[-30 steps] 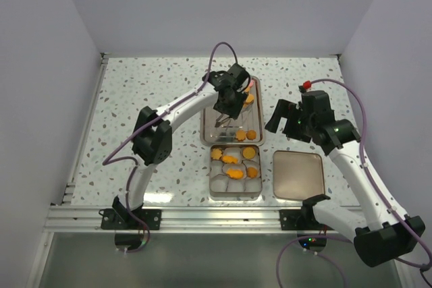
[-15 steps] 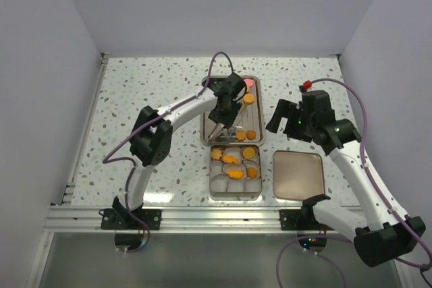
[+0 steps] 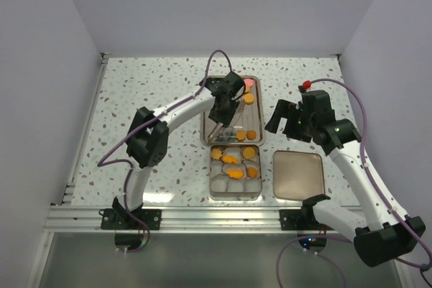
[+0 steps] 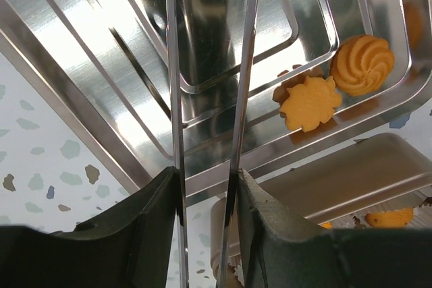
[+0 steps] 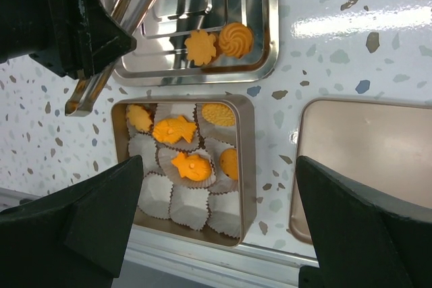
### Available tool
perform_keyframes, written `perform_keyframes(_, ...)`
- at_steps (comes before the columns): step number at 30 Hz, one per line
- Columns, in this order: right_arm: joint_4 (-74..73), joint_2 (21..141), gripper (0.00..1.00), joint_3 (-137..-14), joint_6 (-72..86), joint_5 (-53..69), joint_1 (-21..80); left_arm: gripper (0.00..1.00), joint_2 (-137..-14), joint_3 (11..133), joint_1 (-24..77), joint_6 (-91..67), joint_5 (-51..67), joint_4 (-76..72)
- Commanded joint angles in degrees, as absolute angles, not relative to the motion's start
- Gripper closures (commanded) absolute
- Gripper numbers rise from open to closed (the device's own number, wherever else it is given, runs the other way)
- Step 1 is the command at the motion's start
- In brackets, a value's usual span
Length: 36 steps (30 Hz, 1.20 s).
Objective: Pack the cookies
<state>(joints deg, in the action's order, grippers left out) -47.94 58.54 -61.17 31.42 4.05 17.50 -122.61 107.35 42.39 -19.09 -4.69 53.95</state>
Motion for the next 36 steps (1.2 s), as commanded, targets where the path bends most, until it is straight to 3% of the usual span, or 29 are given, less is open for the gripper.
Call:
perform_keyframes(1, -46.76, 58.10, 0.01, -61.70, 31.11, 5.62, 17.14, 0.66, -116.82, 110.39, 42.01, -19.95, -6.06, 53.52)
perform_keyframes(9, -46.41, 58.45, 0.01, -62.93, 31.03, 4.57, 17.14, 0.67, -107.52, 108.12, 42.01, -18.73, -7.56, 55.11)
perform_keyframes(24, -41.05, 60.82, 0.01, -59.51, 36.38, 11.60, 17.40, 0.68, -71.22, 71.73, 43.59, -16.70, -0.26, 49.66)
perform_keyframes(36, -39.46, 62.31, 0.01, -56.95, 37.18, 12.92, 17.84, 0.71, -59.16, 57.05, 52.91, -23.81, 4.05, 55.63)
